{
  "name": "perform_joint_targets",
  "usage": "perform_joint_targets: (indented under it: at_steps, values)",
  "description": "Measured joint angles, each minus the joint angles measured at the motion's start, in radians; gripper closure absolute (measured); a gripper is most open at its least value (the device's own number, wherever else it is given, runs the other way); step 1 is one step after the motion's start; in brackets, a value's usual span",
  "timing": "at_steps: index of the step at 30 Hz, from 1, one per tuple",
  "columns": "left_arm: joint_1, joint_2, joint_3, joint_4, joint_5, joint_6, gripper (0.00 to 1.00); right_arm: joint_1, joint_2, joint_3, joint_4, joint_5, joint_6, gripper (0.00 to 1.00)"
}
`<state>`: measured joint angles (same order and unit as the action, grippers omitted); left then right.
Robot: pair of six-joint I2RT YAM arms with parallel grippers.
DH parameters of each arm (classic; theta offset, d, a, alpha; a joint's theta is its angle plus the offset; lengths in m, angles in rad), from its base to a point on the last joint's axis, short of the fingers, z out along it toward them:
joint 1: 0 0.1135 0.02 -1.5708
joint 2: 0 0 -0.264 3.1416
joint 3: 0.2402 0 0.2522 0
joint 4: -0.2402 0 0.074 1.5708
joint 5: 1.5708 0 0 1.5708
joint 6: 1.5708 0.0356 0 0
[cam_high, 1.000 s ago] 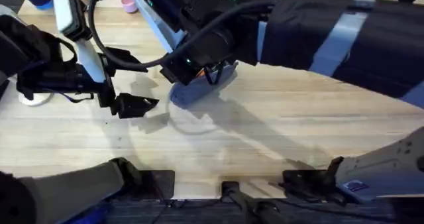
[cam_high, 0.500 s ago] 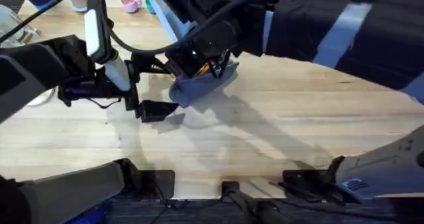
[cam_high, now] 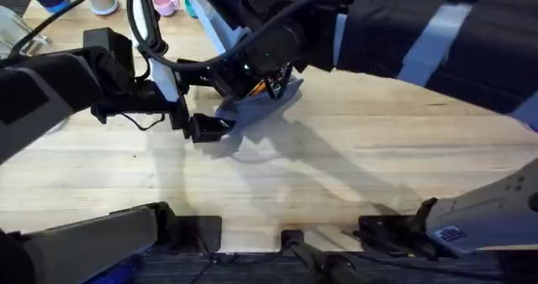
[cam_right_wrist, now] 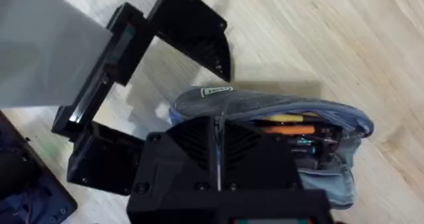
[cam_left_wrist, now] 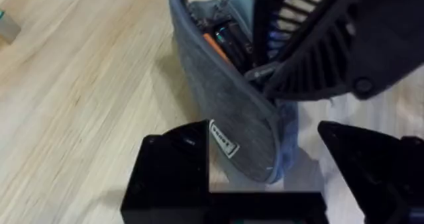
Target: Unzip the bag, pick up the pens from the table one at a time and place them inside, then zip the bag closed.
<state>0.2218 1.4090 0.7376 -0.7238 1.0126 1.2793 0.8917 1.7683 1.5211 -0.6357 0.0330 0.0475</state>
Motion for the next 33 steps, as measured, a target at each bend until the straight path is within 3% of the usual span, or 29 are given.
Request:
perform_joint_targets:
  at_steps: [3, 6, 12, 14, 18, 19, 27, 33]
  values:
    - [0.0, 0.0, 0.0, 0.022, -0.014, -0.046, 0.009, 0.0, 0.0, 0.0, 0.0, 0.0, 0.0, 0.967]
    - [-0.001, 0.0, 0.0, 0.035, -0.018, -0.083, 0.141, 0.0, 0.0, 0.0, 0.0, 0.0, 0.0, 0.967]
    - [-0.022, 0.026, 0.0, 0.064, -0.019, -0.12, 0.181, 0.0, 0.0, 0.0, 0.006, 0.0, 0.0, 0.967]
    - [-0.033, 0.057, 0.0, 0.067, -0.019, -0.127, 0.324, 0.0, 0.0, 0.0, 0.008, 0.0, 0.0, 0.967]
    - [-0.04, 0.104, 0.0, 0.076, -0.001, -0.132, 0.901, 0.0, 0.0, -0.003, 0.008, -0.004, 0.0, 0.967]
    - [-0.04, 0.109, 0.0, 0.082, 0.004, -0.133, 0.939, 0.0, 0.0, -0.005, 0.007, -0.003, 0.0, 0.967]
    - [-0.042, 0.116, 0.0, 0.096, 0.015, -0.136, 0.959, -0.013, 0.0, -0.006, -0.006, -0.004, -0.003, 0.967]
    - [-0.05, 0.116, 0.0, 0.103, 0.014, -0.136, 0.959, -0.101, 0.0, -0.006, -0.047, -0.027, -0.015, 0.967]
